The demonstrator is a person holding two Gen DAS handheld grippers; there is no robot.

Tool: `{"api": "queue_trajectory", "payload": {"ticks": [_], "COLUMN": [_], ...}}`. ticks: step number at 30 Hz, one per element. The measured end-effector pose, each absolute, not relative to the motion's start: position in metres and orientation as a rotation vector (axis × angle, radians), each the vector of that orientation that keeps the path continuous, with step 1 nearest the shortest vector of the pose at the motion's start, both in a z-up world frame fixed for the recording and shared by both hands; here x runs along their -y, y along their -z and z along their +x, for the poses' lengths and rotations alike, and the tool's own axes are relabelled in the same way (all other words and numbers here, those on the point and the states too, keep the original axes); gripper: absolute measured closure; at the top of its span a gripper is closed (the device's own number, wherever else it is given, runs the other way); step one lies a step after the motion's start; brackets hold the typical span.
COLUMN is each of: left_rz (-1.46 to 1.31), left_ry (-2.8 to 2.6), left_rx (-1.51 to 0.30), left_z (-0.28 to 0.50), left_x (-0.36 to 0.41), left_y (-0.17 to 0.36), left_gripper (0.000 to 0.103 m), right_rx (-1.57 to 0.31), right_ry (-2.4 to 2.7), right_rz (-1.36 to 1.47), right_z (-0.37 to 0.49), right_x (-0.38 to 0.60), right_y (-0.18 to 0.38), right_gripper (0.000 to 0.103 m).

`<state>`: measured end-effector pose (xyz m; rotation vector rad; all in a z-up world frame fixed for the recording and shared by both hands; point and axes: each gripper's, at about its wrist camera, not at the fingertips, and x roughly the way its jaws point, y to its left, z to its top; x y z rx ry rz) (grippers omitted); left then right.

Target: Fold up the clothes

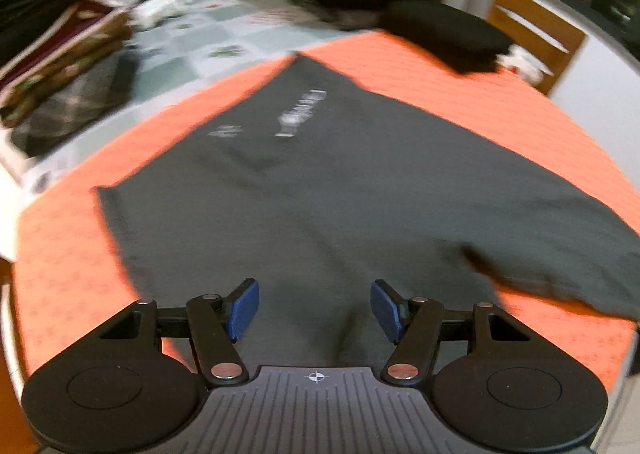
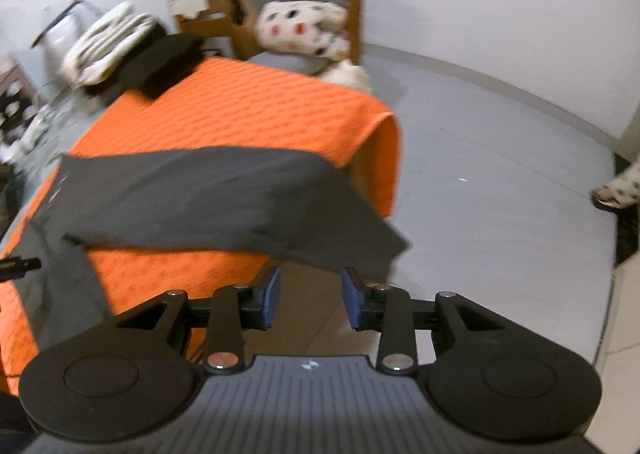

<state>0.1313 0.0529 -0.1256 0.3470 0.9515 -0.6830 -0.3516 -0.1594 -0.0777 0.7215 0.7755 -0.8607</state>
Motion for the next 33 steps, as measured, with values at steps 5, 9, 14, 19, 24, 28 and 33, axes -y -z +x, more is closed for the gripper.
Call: {"api": "queue_trajectory", "payload": {"ticks": [5, 9, 14, 19, 24, 28, 33], "left_rz": [0.311, 0.275, 0.216, 0.174, 0.139, 0.134, 0.122], "left_ry": [0.586, 0.54, 0.517, 0.526, 0.561, 0.626, 0.733], "left_rx": [-0.936, -0.934, -0.971, -0.982, -0.943, -0.865, -0.813], "left_z": [0.158, 0.173, 0.186, 0.19, 0.187, 0.173, 0.151], "left_x": [-0.08, -0.092, -0.099, -0.102, -0.1, -0.094, -0.079], "left_y": [0.128, 0.133, 0.145, 0.153, 0.148, 0.135, 0.118], "left_gripper": [0.039, 0.042, 0.053, 0.064, 0.098, 0.099, 0.099], "right_rx": [-0.79, -0.798, -0.805, -0.798, -0.795, -0.794, -0.786], "right_ry": [0.774, 0.729, 0.72, 0.752, 0.775, 0.785, 0.801], "right_rz": [0.712, 0.702, 0.695, 0.71, 0.729, 0.734, 0.735], "right_z": [-0.328, -0.314, -0.312, -0.32, -0.326, -0.329, -0.334], "right_x": [0.141, 0.13, 0.123, 0.121, 0.12, 0.117, 0.11], "right_y": [0.079, 0.078, 0.076, 0.076, 0.08, 0.081, 0.079], "right_gripper": [0.062, 0.062, 0.062, 0.061, 0.061, 0.061, 0.061]}}
